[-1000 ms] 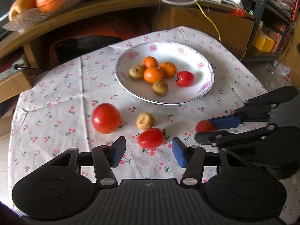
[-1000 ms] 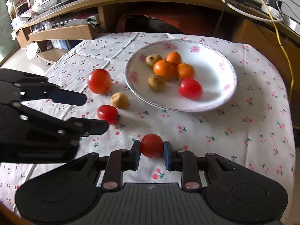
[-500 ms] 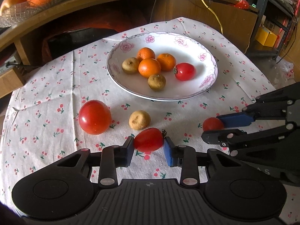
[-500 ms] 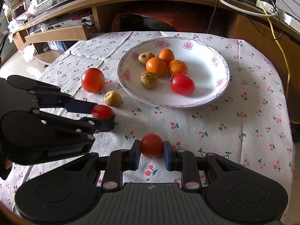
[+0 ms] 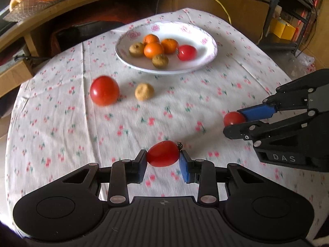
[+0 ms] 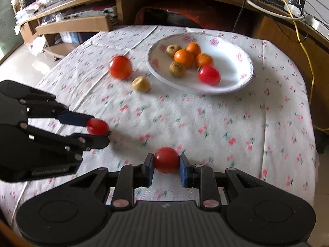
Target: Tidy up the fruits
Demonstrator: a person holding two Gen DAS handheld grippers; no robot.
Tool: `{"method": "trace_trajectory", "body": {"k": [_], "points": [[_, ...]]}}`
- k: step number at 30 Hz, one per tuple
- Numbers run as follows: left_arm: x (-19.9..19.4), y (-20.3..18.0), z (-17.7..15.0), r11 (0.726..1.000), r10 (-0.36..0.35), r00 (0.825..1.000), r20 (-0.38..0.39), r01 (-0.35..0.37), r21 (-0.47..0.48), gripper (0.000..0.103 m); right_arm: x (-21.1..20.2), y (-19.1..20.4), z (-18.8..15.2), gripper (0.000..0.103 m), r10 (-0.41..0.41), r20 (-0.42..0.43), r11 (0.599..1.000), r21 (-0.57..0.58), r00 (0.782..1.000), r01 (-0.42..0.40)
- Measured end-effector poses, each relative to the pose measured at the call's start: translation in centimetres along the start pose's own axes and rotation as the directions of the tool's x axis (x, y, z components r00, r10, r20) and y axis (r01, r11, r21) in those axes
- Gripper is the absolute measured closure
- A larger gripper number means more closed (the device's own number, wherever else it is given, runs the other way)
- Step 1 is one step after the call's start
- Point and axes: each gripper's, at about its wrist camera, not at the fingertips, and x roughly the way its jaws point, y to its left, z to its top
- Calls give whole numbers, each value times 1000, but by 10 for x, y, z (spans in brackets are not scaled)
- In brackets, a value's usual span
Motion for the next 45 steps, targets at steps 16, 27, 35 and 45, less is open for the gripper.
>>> {"method": "trace_trajectory", "body": {"k": [16,27,35,45], "points": [[-4,-9,-16,999,-14,1000,-9,14,48,44,-7,6,-18,72,29,-2,1000,-7,1000,-29],[1,-6,-12,996,-35,999,-15,36,77,36,-4,3,-16,64,52,-10,999,-5,999,-52],[-1,-11,-12,994,-43,999,-22,45,97,51,-3,9,-13,68,16,-26,999,-29,1000,-17],[-3,-11,-8,996,-16,1000,-20,18,89,62,-5,17,-8,76,-19,-13,998,-56,1000,18]]}}
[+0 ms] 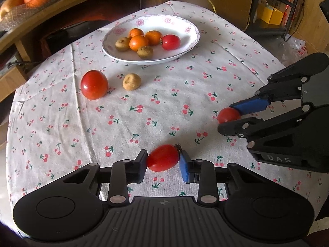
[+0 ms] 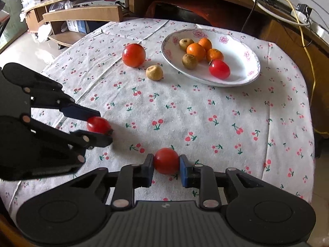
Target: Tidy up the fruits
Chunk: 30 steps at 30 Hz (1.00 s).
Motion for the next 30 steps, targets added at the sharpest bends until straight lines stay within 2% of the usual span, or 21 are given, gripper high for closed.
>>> {"method": "trace_trajectory", "body": {"k": [30], "points": [[-13,7,41,997,29,994,103,-21,-80,62,-13,-13,27,76,-45,99,997,62,994,39]]}}
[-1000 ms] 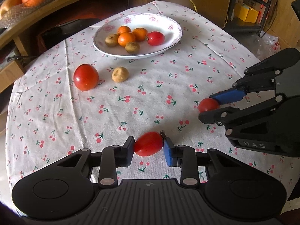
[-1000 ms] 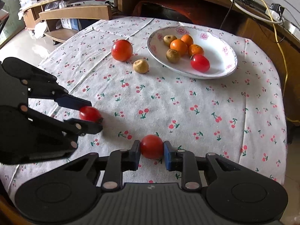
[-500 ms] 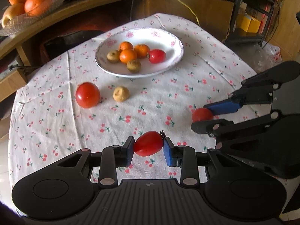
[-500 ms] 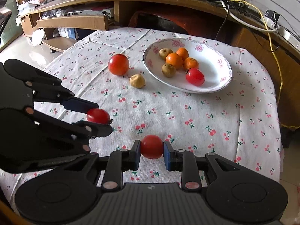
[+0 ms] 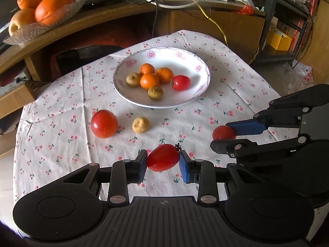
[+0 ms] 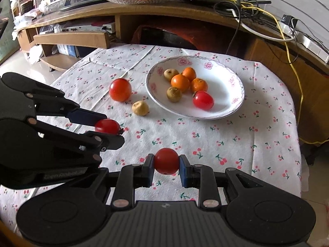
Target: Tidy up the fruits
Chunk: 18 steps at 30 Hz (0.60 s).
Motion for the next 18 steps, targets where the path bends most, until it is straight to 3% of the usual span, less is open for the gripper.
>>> {"method": "trace_trajectory", "body": {"k": [18], "points": [[9,4,47,999,29,997,68,-27,-34,64,5,-30,34,76,-67,69,993,98,995,60]]}}
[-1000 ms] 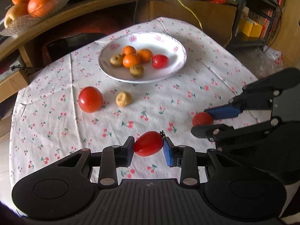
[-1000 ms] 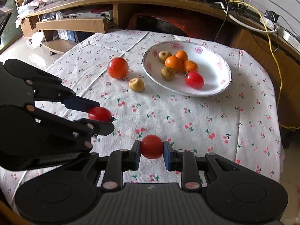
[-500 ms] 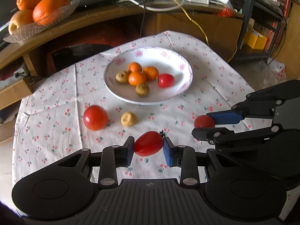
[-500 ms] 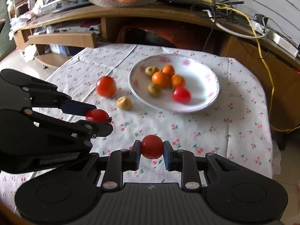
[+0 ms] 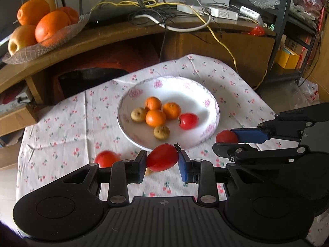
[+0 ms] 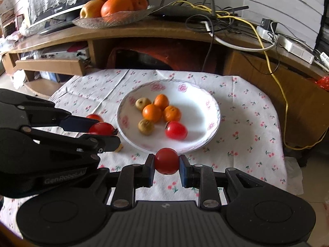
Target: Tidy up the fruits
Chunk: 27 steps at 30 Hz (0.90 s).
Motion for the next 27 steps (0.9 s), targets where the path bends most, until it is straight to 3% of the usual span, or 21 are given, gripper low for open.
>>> {"method": "trace_trajectory", "body": {"k": [14,27], "points": [[30,7,32,1000,26,1000,11,-26,-11,64,29,-21,28,76,-40,12,998,38,999,39],[49,7,36,999,36,999,-10,-36,-20,64,47,-29,33,76,-78,5,996,38,997,77]]}}
